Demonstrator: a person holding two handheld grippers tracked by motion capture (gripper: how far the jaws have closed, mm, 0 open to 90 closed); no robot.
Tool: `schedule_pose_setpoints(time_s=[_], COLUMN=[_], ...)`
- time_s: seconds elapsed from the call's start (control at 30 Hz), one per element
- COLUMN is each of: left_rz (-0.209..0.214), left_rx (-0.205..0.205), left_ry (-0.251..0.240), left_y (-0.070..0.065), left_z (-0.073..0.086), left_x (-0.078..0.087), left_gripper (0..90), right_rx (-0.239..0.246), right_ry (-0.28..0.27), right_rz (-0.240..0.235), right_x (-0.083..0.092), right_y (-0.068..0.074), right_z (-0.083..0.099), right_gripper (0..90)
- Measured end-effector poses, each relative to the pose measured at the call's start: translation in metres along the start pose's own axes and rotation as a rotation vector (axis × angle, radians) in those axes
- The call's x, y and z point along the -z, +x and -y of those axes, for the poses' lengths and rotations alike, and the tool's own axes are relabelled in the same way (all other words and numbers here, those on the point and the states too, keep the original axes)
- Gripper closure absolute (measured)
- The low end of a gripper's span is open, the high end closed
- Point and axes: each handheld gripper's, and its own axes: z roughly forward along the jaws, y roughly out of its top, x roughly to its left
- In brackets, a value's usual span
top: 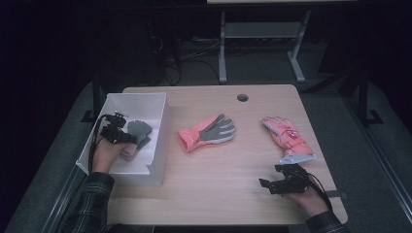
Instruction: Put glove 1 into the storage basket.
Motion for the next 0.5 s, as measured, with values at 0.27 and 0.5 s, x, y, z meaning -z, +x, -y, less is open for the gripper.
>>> schedule_pose_setpoints(time_s=[0.27,0.5], left_rz=[-0.016,-0.004], left_rx=[0.037,0.015], left_ry=[-0.054,-0.107], left_y=[-0.005,-0.007], left_z=[-0.005,-0.019], left_x=[0.009,0.035], left_gripper=[26.9,14.9], right_rx=[-0.004,0.004], right_ry=[0.007,0.013], right_rz=[-0.005,-0.009], right_x=[0.000,0.000], right_y=[0.000,0.002], right_z=[0.000,-0.001], right_gripper=[14.2,14.2])
